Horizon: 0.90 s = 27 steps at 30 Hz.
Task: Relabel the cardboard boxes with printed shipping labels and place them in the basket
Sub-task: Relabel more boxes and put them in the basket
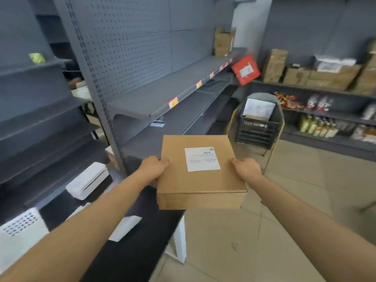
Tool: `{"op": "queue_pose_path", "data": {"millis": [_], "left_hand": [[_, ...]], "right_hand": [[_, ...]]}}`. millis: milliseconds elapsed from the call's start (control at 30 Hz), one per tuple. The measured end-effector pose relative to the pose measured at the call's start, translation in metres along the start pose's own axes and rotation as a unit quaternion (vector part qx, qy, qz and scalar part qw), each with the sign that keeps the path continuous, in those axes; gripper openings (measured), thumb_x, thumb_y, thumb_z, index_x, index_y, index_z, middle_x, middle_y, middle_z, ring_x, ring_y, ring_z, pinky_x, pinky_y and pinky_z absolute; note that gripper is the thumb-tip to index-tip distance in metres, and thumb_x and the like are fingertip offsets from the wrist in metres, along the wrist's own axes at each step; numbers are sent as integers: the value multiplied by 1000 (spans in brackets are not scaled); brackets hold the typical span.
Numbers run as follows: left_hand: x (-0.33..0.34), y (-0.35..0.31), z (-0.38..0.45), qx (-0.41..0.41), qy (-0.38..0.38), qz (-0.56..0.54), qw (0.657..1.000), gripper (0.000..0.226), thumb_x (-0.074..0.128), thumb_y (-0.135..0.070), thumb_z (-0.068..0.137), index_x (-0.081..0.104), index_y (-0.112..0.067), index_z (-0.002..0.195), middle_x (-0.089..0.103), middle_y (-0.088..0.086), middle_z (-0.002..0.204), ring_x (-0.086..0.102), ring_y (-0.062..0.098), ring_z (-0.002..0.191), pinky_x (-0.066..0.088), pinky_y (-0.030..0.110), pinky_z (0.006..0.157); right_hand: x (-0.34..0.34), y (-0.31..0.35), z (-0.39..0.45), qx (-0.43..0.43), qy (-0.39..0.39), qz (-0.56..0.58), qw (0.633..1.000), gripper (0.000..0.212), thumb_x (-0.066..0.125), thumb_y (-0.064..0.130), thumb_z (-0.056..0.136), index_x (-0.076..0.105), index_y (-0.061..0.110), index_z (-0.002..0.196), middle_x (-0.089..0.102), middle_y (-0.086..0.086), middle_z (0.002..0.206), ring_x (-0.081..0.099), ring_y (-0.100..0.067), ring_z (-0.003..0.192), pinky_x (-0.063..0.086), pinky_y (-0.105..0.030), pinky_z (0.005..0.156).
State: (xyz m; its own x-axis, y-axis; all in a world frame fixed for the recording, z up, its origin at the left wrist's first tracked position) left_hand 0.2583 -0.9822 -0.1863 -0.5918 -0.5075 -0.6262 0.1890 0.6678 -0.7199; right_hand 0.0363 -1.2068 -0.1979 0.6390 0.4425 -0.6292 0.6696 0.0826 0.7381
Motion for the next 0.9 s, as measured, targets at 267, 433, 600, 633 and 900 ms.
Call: {"op": "queue_pose_path", "data": {"millis": [267, 433, 600, 633, 900], "left_hand": [[134, -105, 82, 37, 147, -58, 987, 51, 59, -41, 91, 54, -5, 126, 63, 11, 121, 62, 28, 104, 53, 42, 90], [185, -163, 149, 53, 205, -59, 976, 43, 60, -37, 92, 54, -6, 121, 64, 11, 115, 63, 28, 100, 55, 44, 86], [222, -211, 213, 67, 244, -32, 967, 44, 58, -38, 93, 55, -7, 122, 63, 9, 115, 62, 26, 100, 54, 37, 76], [229, -220, 223, 68, 249, -26, 966, 43, 59, -38, 93, 55, -7, 122, 64, 9, 114, 62, 26, 100, 53, 36, 74], [301, -287, 314, 53, 260, 3, 964, 40, 56, -39, 94, 55, -9, 120, 63, 9, 111, 61, 26, 98, 51, 34, 69]], "right_hand": [[-89, -81, 77, 114, -84, 66, 988, 33, 53, 40, 92, 66, 10, 90, 62, -10, 99, 56, -28, 84, 43, -29, 72], [-119, -92, 141, 149, -125, 77, 978, 35, 55, 39, 90, 66, 6, 91, 66, -15, 105, 59, -30, 91, 45, -30, 75], [-138, -99, 199, 175, -146, 99, 969, 34, 55, 36, 90, 63, 8, 73, 66, -12, 94, 58, -28, 84, 45, -30, 74], [-140, -101, 209, 179, -150, 101, 967, 35, 55, 36, 90, 60, 10, 67, 65, -11, 91, 57, -28, 84, 44, -30, 74], [-167, -119, 328, 198, -144, 102, 964, 35, 54, 37, 91, 56, 12, 67, 55, -2, 73, 55, -25, 77, 43, -29, 71]]}}
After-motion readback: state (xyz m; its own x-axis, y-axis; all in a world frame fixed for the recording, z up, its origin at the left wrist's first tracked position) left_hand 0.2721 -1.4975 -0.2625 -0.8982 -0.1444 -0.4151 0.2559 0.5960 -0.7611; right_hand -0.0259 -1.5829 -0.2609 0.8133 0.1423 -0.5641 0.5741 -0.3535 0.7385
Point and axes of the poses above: each hand's wrist, its own z-axis towards the middle knuckle, its own x-axis out of the palm, y = z × x, the point moved 6 cm from there along z, towards the middle knuckle
